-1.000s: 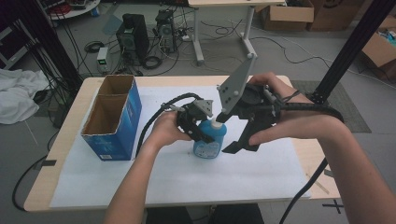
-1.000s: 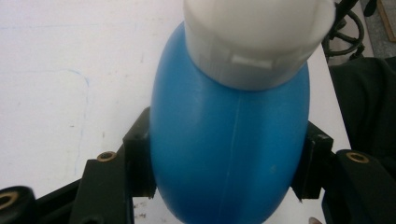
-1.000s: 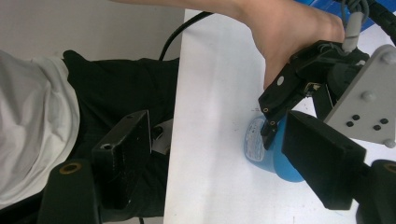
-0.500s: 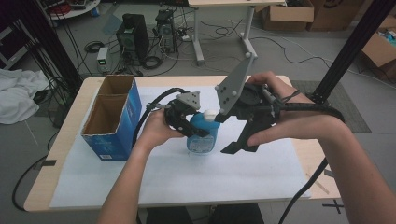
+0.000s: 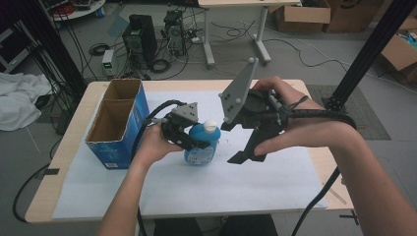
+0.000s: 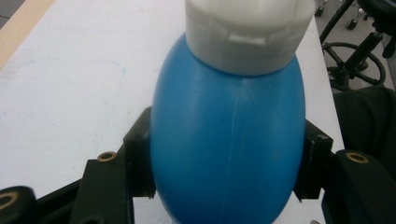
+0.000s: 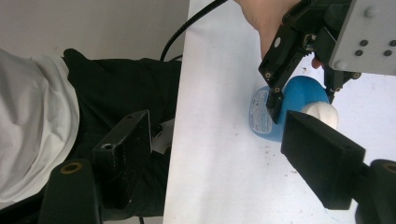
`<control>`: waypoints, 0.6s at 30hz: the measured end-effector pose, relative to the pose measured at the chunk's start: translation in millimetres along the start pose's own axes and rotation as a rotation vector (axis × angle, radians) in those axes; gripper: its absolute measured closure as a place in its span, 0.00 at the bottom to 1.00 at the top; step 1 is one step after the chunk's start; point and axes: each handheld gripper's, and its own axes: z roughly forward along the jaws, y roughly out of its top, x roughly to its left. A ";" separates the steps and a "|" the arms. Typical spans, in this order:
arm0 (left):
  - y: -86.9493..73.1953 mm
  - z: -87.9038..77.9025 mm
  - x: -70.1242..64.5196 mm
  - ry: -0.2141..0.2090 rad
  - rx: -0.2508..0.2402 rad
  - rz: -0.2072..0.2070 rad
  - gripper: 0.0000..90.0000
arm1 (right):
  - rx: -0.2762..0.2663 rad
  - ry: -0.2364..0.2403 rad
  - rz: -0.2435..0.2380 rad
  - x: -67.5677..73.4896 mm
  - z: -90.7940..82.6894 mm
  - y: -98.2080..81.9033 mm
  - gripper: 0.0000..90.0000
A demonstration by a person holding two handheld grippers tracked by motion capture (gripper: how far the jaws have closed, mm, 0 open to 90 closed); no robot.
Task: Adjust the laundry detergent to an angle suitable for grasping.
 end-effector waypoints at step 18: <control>-21.1 4.9 -1.1 -0.010 -0.005 -0.035 0.45 | 0.005 0.001 -0.004 -0.6 2.6 1.8 0.27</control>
